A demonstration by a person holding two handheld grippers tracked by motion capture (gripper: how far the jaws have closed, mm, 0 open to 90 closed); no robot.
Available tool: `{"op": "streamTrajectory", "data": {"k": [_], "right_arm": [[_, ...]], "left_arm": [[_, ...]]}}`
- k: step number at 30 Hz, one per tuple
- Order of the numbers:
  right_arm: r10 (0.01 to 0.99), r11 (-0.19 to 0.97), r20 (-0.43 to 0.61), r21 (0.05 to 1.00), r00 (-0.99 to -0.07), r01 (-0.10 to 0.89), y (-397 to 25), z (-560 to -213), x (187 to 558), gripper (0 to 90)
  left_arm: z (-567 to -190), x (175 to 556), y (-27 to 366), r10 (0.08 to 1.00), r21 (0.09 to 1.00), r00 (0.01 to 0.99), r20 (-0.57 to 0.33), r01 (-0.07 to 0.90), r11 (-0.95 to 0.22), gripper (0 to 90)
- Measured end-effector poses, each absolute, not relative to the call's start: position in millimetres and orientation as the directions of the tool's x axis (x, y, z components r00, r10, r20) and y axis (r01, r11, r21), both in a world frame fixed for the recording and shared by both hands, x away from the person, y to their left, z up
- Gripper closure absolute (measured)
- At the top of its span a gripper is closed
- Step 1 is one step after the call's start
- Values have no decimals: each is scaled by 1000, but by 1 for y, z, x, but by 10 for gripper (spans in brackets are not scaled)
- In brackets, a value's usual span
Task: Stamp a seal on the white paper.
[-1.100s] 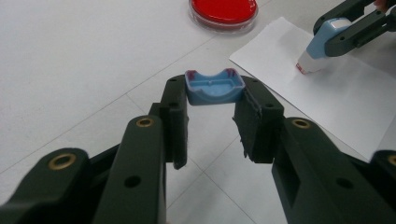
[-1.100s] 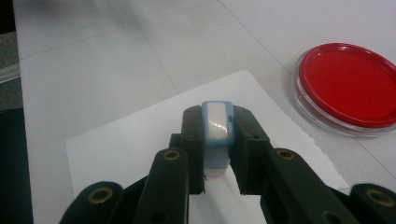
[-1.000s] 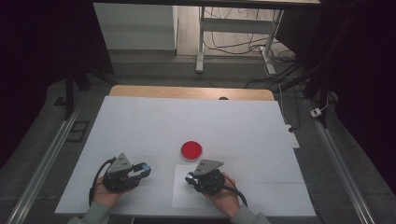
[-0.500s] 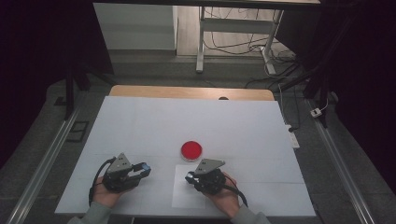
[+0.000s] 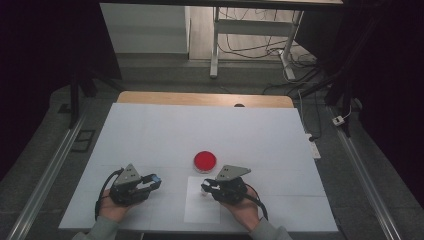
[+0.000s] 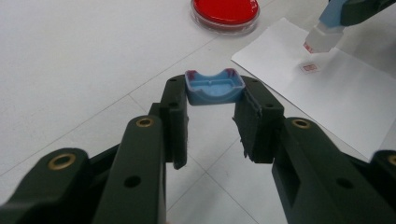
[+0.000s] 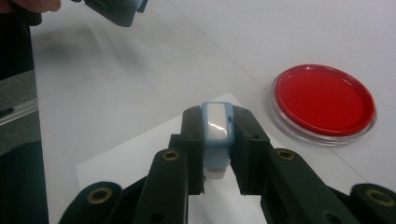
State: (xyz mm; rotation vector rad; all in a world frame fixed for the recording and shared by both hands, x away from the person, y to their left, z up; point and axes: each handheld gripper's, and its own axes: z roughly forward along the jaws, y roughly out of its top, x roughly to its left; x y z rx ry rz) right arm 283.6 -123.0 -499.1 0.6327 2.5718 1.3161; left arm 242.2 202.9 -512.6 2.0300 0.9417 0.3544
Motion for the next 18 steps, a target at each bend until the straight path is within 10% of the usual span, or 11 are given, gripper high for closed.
{"op": "streamTrajectory", "data": {"k": [18], "right_arm": [[472,454,61,838,-880,301,-136,-490,290,754]], "left_arm": [[-513,242,201,728,793,680,-88,490,-363,653]]}}
